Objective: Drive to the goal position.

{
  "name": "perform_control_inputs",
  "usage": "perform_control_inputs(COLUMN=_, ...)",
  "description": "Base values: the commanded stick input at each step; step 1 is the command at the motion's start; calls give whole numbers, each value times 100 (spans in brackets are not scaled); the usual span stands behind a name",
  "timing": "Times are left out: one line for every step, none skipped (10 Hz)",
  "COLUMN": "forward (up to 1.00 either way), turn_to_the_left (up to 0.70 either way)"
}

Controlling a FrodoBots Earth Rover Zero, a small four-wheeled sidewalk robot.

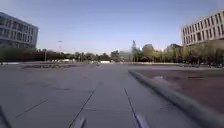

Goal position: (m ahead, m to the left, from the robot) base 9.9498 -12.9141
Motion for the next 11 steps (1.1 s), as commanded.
perform_control_inputs(forward=60, turn_to_the_left=1)
perform_control_inputs(forward=60, turn_to_the_left=1)
perform_control_inputs(forward=60, turn_to_the_left=1)
perform_control_inputs(forward=60, turn_to_the_left=1)
perform_control_inputs(forward=60, turn_to_the_left=1)
perform_control_inputs(forward=60, turn_to_the_left=0)
perform_control_inputs(forward=60, turn_to_the_left=0)
perform_control_inputs(forward=60, turn_to_the_left=0)
perform_control_inputs(forward=60, turn_to_the_left=1)
perform_control_inputs(forward=60, turn_to_the_left=0)
perform_control_inputs(forward=60, turn_to_the_left=1)
